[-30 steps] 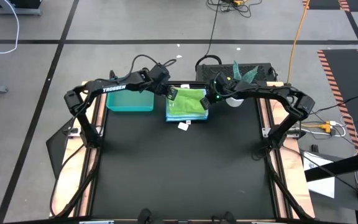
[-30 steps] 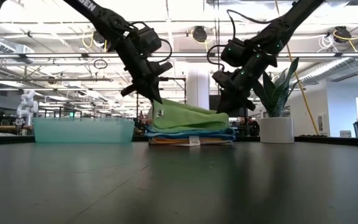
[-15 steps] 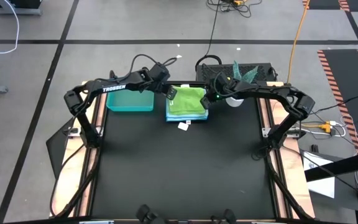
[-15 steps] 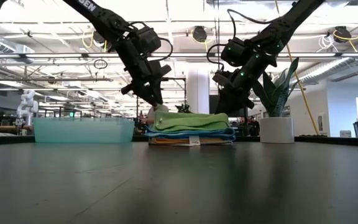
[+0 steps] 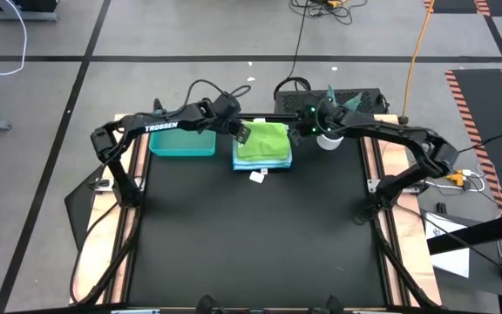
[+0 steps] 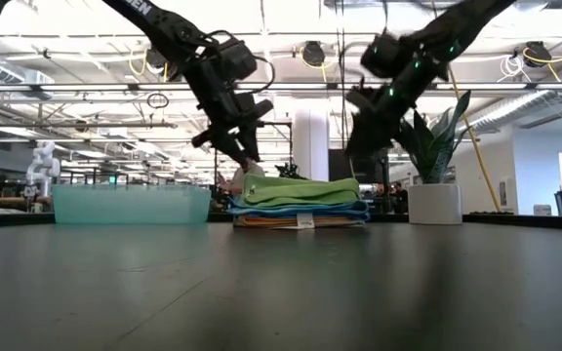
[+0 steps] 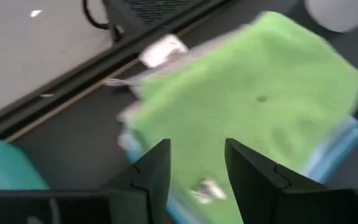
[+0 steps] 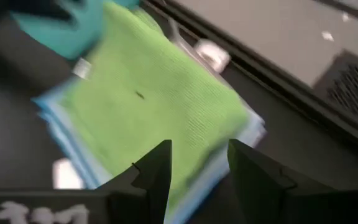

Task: Fold microfiber towels
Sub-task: Stack the folded green microfiber towel on top of the folded light blue microfiber towel

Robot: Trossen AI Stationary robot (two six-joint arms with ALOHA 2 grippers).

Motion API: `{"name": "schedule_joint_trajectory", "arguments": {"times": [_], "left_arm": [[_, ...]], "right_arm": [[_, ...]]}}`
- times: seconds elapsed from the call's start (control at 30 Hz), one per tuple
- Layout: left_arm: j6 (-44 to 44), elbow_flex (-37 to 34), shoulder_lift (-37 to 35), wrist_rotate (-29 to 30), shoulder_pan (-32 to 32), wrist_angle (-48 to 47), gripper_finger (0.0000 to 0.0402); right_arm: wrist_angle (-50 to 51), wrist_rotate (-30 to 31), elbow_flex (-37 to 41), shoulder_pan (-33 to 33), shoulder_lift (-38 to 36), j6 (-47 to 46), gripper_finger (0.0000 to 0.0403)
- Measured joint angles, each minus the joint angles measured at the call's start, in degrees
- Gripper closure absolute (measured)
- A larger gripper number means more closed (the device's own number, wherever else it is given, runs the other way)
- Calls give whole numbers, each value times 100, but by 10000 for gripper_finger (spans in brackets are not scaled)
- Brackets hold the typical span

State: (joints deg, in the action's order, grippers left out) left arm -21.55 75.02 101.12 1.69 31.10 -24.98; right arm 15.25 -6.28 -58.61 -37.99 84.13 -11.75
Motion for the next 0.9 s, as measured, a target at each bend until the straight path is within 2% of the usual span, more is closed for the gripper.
{"name": "schedule_joint_trajectory", "arguments": {"times": [0.1, 0.17, 0.23, 0.37, 0.5, 0.77, 0.9], "left_arm": [[-56, 0, 0, 7, -231, 276, 247], [61, 0, 1, 230, -367, 579, 247], [156, 9, 75, 483, -457, 914, 247], [135, -1, 154, 507, -460, 1162, 247], [106, 11, 407, 677, -408, 1022, 247], [-240, 2, 1374, 386, -456, 1013, 247], [-243, 9, 1417, 361, -462, 1007, 247]], "right_arm": [[-188, 0, 0, 209, -192, -242, 260], [-433, 28, 0, 365, -153, -273, 264], [-693, 20, -2, 504, 36, -305, 269], [-1013, 10, -2, 739, 572, -471, 281], [-1148, 22, -2, 817, 1080, -515, 294], [-1091, 3, -2, 848, 1799, -718, 308], [-1080, -237, -20, 895, 2012, -752, 308]]}}
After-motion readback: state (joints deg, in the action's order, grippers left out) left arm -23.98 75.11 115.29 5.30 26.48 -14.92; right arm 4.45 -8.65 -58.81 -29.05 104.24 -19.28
